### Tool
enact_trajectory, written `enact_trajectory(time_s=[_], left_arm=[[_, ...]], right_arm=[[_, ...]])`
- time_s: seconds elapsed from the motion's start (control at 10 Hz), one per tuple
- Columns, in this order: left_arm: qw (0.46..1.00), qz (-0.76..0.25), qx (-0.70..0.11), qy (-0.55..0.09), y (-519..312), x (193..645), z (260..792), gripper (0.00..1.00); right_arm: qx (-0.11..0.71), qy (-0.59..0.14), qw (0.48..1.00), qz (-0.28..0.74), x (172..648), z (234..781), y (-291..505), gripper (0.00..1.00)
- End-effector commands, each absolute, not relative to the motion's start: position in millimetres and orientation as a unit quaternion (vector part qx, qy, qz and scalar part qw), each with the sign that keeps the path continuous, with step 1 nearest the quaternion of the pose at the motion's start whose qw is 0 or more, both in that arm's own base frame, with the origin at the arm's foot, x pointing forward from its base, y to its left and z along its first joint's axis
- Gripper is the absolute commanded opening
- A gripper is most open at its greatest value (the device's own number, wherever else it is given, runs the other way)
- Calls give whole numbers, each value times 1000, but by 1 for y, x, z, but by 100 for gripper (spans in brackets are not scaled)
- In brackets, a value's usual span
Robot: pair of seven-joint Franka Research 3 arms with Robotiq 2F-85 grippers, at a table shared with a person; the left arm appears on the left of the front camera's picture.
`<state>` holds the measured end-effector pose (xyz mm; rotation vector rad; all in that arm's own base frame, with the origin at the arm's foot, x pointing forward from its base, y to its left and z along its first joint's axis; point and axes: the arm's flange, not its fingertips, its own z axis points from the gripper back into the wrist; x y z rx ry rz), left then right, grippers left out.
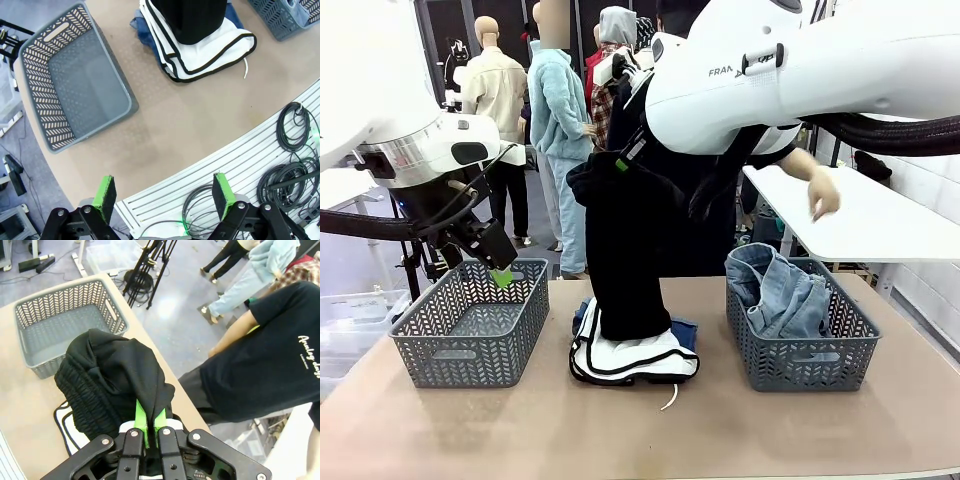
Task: Sort the tops and bottoms.
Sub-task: Sort the clothes according to human instructions.
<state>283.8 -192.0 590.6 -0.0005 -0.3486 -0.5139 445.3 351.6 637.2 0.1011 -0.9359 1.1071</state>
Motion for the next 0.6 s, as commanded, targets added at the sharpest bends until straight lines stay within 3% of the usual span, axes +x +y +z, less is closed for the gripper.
enact_trajectory(time_s=[0.0,0.5], left_arm=[[954,-246,1,-172,-190,283,590,100],[954,-246,1,-172,-190,283,590,100]], right_arm=[[50,-431,746,506,447,644,354,0],[50,-431,746,506,447,644,354,0]])
